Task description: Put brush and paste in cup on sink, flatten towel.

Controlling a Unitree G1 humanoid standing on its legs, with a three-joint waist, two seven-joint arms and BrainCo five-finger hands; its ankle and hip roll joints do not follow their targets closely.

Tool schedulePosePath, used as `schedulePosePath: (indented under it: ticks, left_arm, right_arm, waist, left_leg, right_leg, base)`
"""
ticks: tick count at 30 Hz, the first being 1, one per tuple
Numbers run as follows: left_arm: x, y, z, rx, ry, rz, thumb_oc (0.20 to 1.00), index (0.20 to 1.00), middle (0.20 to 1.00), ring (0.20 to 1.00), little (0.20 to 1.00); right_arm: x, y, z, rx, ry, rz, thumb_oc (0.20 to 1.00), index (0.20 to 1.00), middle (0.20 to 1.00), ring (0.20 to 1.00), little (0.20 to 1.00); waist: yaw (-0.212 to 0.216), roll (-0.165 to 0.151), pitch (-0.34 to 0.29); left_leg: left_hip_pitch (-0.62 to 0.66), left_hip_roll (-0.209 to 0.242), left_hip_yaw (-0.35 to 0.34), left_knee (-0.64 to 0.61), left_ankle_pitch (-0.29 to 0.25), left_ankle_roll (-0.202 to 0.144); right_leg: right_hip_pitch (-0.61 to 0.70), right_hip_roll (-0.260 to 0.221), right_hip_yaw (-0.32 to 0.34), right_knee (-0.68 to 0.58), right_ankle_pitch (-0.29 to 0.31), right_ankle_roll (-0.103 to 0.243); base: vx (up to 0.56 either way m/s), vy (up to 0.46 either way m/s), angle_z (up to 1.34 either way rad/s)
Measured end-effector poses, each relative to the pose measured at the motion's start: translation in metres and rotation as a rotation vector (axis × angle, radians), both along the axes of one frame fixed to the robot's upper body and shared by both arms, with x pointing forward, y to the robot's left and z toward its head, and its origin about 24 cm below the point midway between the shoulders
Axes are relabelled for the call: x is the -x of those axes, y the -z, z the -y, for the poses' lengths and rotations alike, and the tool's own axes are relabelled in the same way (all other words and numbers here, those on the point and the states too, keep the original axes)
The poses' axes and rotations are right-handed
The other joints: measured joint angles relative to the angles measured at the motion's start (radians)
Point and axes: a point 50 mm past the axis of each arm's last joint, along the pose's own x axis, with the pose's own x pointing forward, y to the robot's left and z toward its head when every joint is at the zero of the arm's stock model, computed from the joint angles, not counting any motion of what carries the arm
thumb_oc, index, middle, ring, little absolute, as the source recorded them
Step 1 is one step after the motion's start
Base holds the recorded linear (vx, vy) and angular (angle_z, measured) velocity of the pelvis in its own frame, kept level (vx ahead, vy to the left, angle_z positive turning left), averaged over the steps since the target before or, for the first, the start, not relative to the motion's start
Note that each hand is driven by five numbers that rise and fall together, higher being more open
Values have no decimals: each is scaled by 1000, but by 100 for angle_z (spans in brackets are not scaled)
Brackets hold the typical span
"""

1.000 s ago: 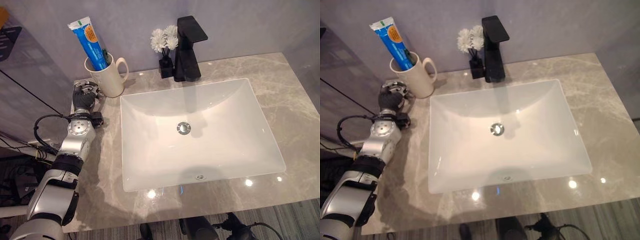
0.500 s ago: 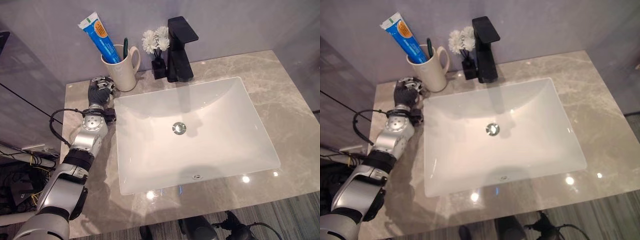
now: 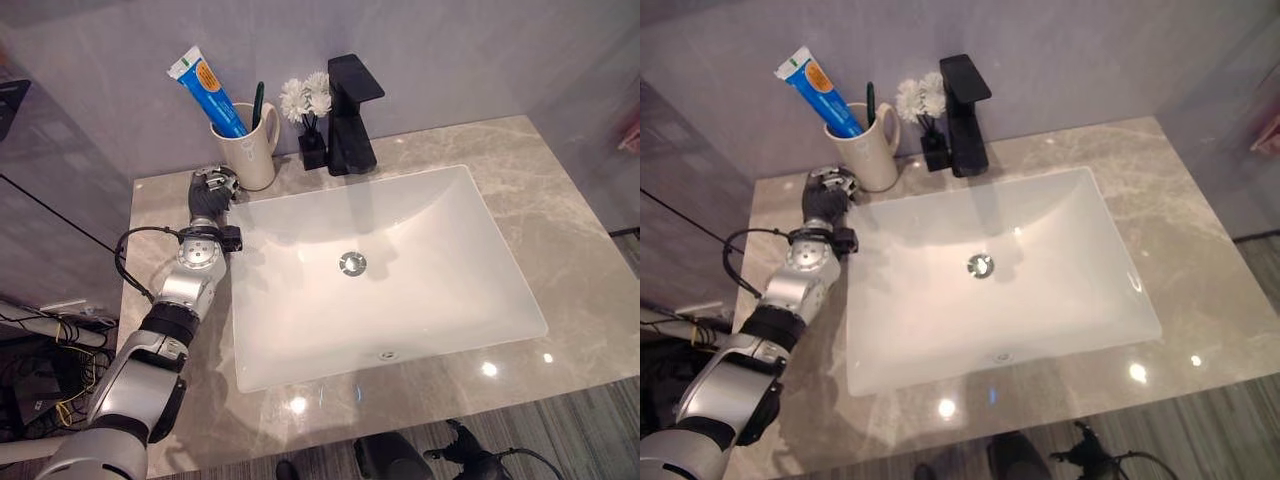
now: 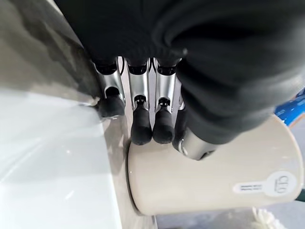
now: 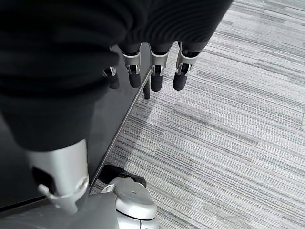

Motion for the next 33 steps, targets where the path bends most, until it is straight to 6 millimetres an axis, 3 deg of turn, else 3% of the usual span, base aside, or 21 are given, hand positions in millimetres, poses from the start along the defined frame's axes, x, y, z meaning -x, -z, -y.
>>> schedulePosePath:
  ticks: [5, 7, 10, 12, 14, 15, 18, 21, 27, 33]
  left_arm:
    - [18, 31, -7, 9, -18, -56, 200, 200, 200, 200, 200]
    - [38, 52, -15, -22, -29, -92, 200, 200, 200, 200, 200]
    - [57, 66, -28, -29, -61, -115, 200, 200, 200, 200, 200]
    - [82, 76, -48, -92, -100, -136, 200, 200, 200, 200, 200]
    - [149, 89, -71, -194, -139, -172, 200, 200, 200, 200, 200]
    - [179, 108, -79, -197, -160, -269, 200, 200, 200, 200, 200]
    - [178, 127, -71, -105, -153, -303, 200, 200, 200, 200, 200]
    - [177, 141, -68, -97, -120, -361, 200, 200, 200, 200, 200]
    - [179, 159, -46, -61, -27, -430, 200, 200, 200, 200, 200]
    - [185, 183, -48, -108, -26, -554, 200, 200, 200, 200, 200]
  right_arm:
    - [5, 1, 3, 10, 14, -18, 1000, 1000, 1000, 1000, 1000]
    - [8, 2, 4, 10, 17, -25, 1000, 1000, 1000, 1000, 1000]
    - [9, 2, 6, 13, 31, -28, 1000, 1000, 1000, 1000, 1000]
    - [14, 4, 7, 18, 50, -53, 1000, 1000, 1000, 1000, 1000]
    - [23, 8, 3, -3, 81, -67, 1000, 1000, 1000, 1000, 1000]
    - [33, 10, 4, 0, 91, -92, 1000, 1000, 1000, 1000, 1000]
    - [38, 12, 3, 8, 80, -130, 1000, 1000, 1000, 1000, 1000]
    - [28, 13, -4, -11, 73, -106, 1000, 1000, 1000, 1000, 1000]
    - [30, 15, -15, -32, 78, -105, 1000, 1000, 1000, 1000, 1000]
    - [28, 14, -11, -20, 122, -79, 1000, 1000, 1000, 1000, 1000]
  waist:
    - [6, 2, -22]
    - [12, -1, -33]
    - [57, -10, -48]
    - [99, -37, -66]
    - [130, -56, -75]
    - [159, -59, -77]
    - [193, -66, -81]
    - [190, -96, -80]
    - [187, -140, -84]
    - [176, -140, -75]
  left_leg:
    - [35, 8, -11, -1, 0, 0]
    - [61, 12, -30, -2, -1, -1]
    - [63, 11, -33, -2, -5, -3]
    - [62, 8, -56, -2, -6, 0]
    - [63, -1, -80, -2, -2, -5]
    - [63, -24, -86, -2, 3, 9]
    - [64, -66, -125, -1, 15, 40]
    - [60, -99, -126, -2, 15, 64]
    - [63, -140, -141, 3, 29, 87]
    - [67, -173, -140, 4, 32, 106]
  right_leg:
    - [46, 2, -17, 0, -9, -8]
    - [74, 2, -30, -5, -17, -10]
    - [84, -1, -33, -8, -19, -13]
    - [91, -9, -43, -8, -19, -12]
    - [103, -27, -67, 0, -12, -4]
    - [107, -50, -70, 0, 1, 1]
    - [128, -99, -93, 0, 7, 24]
    - [123, -134, -84, -6, -6, 53]
    - [130, -173, -86, -4, 8, 74]
    - [133, -197, -81, 1, 40, 88]
  base:
    - [14, 29, 8]
    - [-7, 48, 20]
    - [-18, 33, 8]
    - [-81, 116, 22]
    - [-157, 193, 32]
    - [-174, 187, 25]
    - [-116, 114, 36]
    - [-95, 117, 7]
    - [-94, 105, 8]
    - [-136, 116, 0]
